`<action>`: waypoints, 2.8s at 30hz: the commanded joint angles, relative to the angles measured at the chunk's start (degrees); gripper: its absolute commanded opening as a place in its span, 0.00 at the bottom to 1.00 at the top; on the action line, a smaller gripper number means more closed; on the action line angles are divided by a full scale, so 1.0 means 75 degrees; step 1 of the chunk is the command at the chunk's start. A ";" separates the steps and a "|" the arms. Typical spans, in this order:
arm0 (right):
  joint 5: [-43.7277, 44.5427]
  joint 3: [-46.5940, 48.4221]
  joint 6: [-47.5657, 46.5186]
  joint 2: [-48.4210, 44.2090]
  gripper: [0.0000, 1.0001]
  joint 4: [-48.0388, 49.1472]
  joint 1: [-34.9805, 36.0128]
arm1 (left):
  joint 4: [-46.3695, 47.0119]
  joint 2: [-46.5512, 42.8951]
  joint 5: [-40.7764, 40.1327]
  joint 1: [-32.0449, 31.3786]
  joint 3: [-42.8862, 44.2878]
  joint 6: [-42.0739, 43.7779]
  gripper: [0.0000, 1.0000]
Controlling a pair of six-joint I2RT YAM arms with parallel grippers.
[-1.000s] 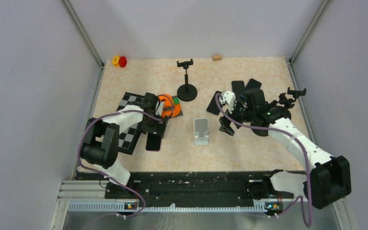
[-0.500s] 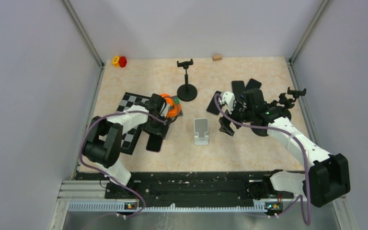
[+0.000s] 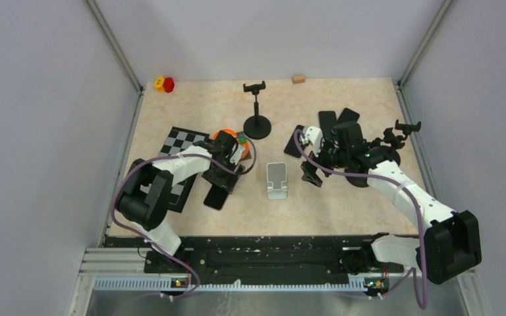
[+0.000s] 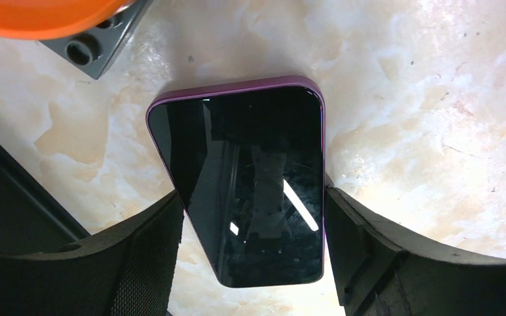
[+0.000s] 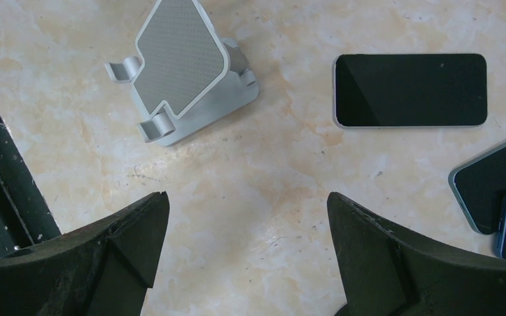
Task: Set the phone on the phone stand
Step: Pick up the phone at the center of the board.
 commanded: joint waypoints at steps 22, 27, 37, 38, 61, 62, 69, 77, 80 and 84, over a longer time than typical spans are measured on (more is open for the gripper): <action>-0.0473 0.0421 0.0669 -0.0208 0.92 0.0655 -0.0035 | 0.0117 -0.1038 0.0453 -0.0119 0.0019 0.1084 0.01; -0.0693 0.0641 0.0726 -0.0025 0.92 0.0629 -0.0038 | 0.0314 -0.1295 0.0547 -0.0111 -0.0146 0.1178 0.00; -0.1562 0.2198 0.2063 0.1321 0.91 0.1013 -0.0023 | 0.1016 -0.2183 0.0795 -0.0114 -0.0618 0.1360 0.00; -0.1599 0.2321 0.2128 0.1471 0.91 0.1029 -0.0026 | 0.1129 -0.2248 0.0784 -0.0120 -0.0687 0.1391 0.00; -0.2563 0.3306 0.3474 0.3278 0.86 0.1455 0.0074 | 0.1722 -0.2958 0.0776 -0.0120 -0.0771 0.1558 0.00; -0.2602 0.3493 0.3505 0.3479 0.86 0.1383 0.0134 | 0.1752 -0.3044 0.0797 -0.0120 -0.0778 0.1564 0.00; -0.3001 0.4537 0.3874 0.4496 0.83 0.1351 0.0754 | 0.1879 -0.3498 0.0851 -0.0180 -0.0827 0.1494 0.00; -0.3584 0.4984 0.5187 0.5307 0.80 0.2080 0.1149 | 0.2057 -0.3797 0.0595 -0.0349 -0.0770 0.1357 0.00; -0.3650 0.4974 0.5604 0.5514 0.78 0.2291 0.1229 | 0.2124 -0.3866 0.0401 -0.0439 -0.0774 0.1297 0.00; -0.3884 0.4870 0.6143 0.5657 0.76 0.2750 0.1325 | 0.2229 -0.3933 0.0124 -0.0531 -0.0808 0.1287 0.00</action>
